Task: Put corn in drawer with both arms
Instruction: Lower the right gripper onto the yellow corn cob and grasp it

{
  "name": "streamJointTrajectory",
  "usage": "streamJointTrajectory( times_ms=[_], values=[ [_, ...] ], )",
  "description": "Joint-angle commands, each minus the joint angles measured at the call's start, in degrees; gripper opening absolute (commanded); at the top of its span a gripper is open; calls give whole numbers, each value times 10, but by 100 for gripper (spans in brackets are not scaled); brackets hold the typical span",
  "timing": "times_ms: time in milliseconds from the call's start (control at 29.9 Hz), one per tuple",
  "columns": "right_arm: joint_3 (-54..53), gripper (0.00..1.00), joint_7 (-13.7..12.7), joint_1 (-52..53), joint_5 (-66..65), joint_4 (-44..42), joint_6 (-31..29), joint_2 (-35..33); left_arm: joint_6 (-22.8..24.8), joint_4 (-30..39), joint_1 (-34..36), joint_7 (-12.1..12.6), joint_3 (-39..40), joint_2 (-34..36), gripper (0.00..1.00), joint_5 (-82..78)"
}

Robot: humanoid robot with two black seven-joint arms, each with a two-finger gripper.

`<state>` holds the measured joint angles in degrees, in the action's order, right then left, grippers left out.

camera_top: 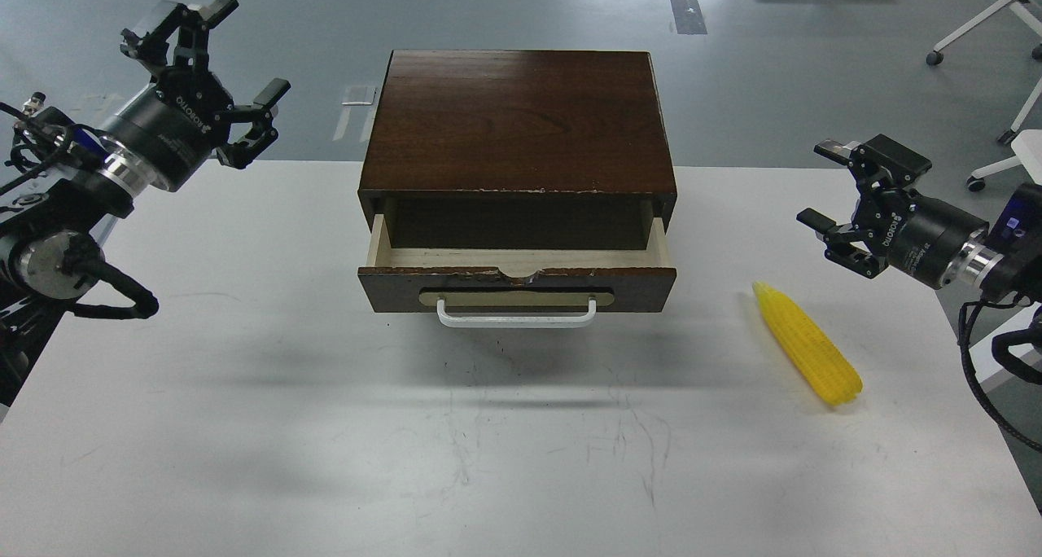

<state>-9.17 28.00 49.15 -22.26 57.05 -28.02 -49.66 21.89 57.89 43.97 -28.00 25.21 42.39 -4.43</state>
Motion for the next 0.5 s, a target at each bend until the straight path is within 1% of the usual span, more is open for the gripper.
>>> streamJointTrajectory(
  times_ms=[0, 67, 100, 268, 335, 402, 469],
  values=[
    [2, 100, 0, 33, -152, 30, 0, -44, 3, -2, -16, 0, 10, -14, 98, -1],
    [3, 100, 0, 42, -217, 34, 0, -54, 3, -2, -16, 0, 11, -18, 98, -1],
    [5, 100, 0, 50, -277, 36, 0, -61, 3, -1, -16, 0, 11, -20, 98, -2],
    [28, 100, 0, 73, -473, 44, 0, -63, 3, 3, -16, 0, 12, -28, 98, -2],
    [35, 100, 0, 80, -514, 42, 0, -60, 3, 4, -16, 0, 12, -28, 98, -3],
    [64, 100, 0, 96, -580, 42, 0, -47, 4, 5, -16, 0, 12, -27, 98, -5],
    [99, 100, 0, 112, -614, 38, 0, -34, 4, 5, -16, 0, 12, -27, 98, -5]
  ],
)
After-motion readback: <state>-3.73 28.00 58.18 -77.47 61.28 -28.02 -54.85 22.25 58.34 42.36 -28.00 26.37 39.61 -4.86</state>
